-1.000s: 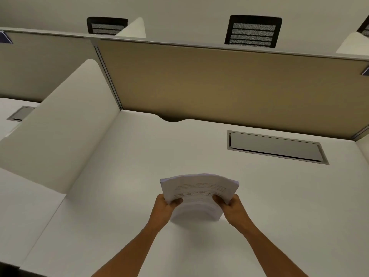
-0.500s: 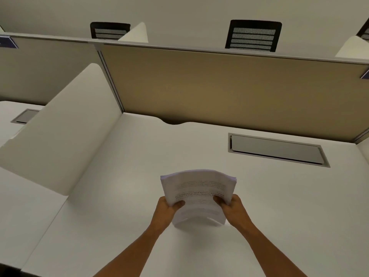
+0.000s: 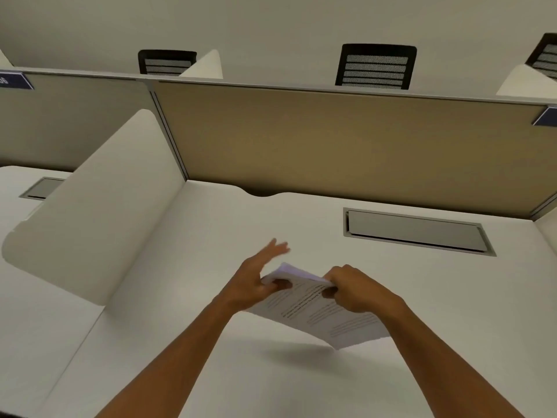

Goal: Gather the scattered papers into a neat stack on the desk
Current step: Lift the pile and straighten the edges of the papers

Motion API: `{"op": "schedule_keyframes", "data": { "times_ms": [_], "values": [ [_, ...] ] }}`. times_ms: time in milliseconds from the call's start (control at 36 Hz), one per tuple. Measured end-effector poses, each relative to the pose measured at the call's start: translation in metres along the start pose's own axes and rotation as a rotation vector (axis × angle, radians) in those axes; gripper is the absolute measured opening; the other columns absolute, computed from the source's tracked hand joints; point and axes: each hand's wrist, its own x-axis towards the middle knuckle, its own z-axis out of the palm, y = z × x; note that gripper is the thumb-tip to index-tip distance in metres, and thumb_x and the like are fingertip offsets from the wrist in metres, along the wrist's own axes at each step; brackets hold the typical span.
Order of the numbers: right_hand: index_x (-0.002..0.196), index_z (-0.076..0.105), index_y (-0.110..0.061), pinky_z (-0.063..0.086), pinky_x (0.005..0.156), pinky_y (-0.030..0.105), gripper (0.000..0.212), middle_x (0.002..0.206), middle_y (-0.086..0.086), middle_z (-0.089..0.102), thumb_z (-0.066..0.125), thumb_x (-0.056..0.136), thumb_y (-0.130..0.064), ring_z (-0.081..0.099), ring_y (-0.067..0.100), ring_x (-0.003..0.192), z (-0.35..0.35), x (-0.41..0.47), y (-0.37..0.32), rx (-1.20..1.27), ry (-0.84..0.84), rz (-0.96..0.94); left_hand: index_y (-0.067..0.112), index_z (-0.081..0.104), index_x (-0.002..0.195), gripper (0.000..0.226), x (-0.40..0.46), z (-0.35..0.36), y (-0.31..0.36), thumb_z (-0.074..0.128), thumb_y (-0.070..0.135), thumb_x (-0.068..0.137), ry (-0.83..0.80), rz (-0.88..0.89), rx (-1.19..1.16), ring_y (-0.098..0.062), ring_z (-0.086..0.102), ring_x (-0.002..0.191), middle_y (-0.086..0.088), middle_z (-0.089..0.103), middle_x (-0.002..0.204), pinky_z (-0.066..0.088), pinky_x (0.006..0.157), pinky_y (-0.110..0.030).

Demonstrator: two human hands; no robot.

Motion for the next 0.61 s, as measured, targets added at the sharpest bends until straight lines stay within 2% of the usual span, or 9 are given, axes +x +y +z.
{"op": "schedule_keyframes", "data": {
  "times_ms": [28,83,139,250,333,444,472,528,611],
  "values": [
    [0.12,0.067,-0.017,0.054,0.073,0.027,0.026,0.115,0.008,0.071,0.055,0.097,-0.02,0.066,0.021,0.088,-0.001,0.0,-0.003,-0.029,0.001,-0.004,0.056,0.047,0.127,0.054,0.002,0.002,0.0,0.069,0.03,0.086,-0.045,-0.018,-0.011,-0.003,0.037,0.14,0.021,0.047,0.143,0.038,0.113,-0.035],
    [0.121,0.066,-0.017,0.053,0.07,0.025,0.028,0.116,0.009,0.07,0.055,0.096,-0.019,0.067,0.022,0.091,-0.003,0.001,-0.005,-0.071,0.008,-0.009,0.041,0.065,0.116,0.033,0.002,0.007,-0.005,0.065,0.023,0.089,-0.079,-0.081,-0.057,-0.003,0.057,0.122,0.016,0.064,0.127,0.051,0.1,-0.032],
    [0.122,0.066,-0.017,0.048,0.065,0.022,0.029,0.117,0.009,0.07,0.055,0.096,-0.018,0.068,0.022,0.092,-0.003,0.003,-0.005,-0.089,0.02,-0.011,0.036,0.073,0.105,0.025,-0.001,0.013,-0.006,0.063,0.019,0.091,-0.088,-0.161,-0.124,-0.006,0.067,0.102,0.014,0.073,0.109,0.054,0.083,-0.028],
    [0.125,0.066,-0.021,0.053,0.068,0.02,0.032,0.118,0.006,0.071,0.055,0.095,-0.02,0.068,0.019,0.089,-0.002,0.003,0.002,-0.062,0.023,0.004,0.048,0.072,0.09,0.03,-0.005,0.024,-0.003,0.062,0.02,0.091,-0.037,-0.272,-0.14,0.002,0.066,0.08,0.02,0.074,0.085,0.05,0.071,-0.019],
    [0.12,0.07,-0.024,0.058,0.074,0.024,0.029,0.117,0.003,0.072,0.055,0.096,-0.024,0.069,0.019,0.091,-0.002,0.002,0.012,0.023,0.005,-0.001,0.046,0.072,0.087,0.028,-0.006,0.03,-0.008,0.061,0.02,0.091,-0.016,-0.33,-0.145,0.004,0.065,0.076,0.023,0.072,0.082,0.048,0.069,-0.017],
    [0.114,0.074,-0.026,0.054,0.071,0.019,0.025,0.113,-0.005,0.073,0.058,0.095,-0.029,0.065,0.012,0.087,-0.005,-0.007,0.037,0.114,0.018,-0.017,0.033,0.076,0.095,0.019,-0.014,0.029,-0.015,0.06,0.029,0.085,0.033,-0.381,-0.203,-0.011,0.067,0.08,0.012,0.074,0.088,0.05,0.07,-0.023],
    [0.113,0.074,-0.027,0.055,0.072,0.021,0.025,0.111,-0.006,0.073,0.059,0.094,-0.028,0.065,0.011,0.088,-0.006,-0.01,0.045,0.121,0.018,-0.011,0.036,0.076,0.094,0.019,-0.016,0.027,-0.017,0.061,0.024,0.088,0.049,-0.379,-0.217,-0.006,0.067,0.079,0.014,0.074,0.087,0.049,0.068,-0.017],
    [0.111,0.075,-0.026,0.059,0.075,0.025,0.023,0.104,-0.01,0.073,0.06,0.093,-0.026,0.066,0.01,0.089,-0.007,-0.015,0.063,0.142,0.011,0.01,0.049,0.073,0.084,0.039,-0.02,0.024,-0.019,0.059,0.013,0.093,0.083,-0.373,-0.238,0.007,0.064,0.071,0.026,0.072,0.078,0.046,0.061,-0.005],
    [0.107,0.076,-0.029,0.061,0.078,0.03,0.021,0.096,-0.016,0.073,0.063,0.091,-0.026,0.069,0.011,0.09,-0.003,-0.02,0.086,0.23,0.015,0.033,0.057,0.07,0.078,0.046,-0.024,0.019,-0.023,0.061,0.015,0.093,0.11,-0.419,-0.269,0.008,0.063,0.066,0.026,0.071,0.074,0.047,0.061,-0.01]
  ]
}}
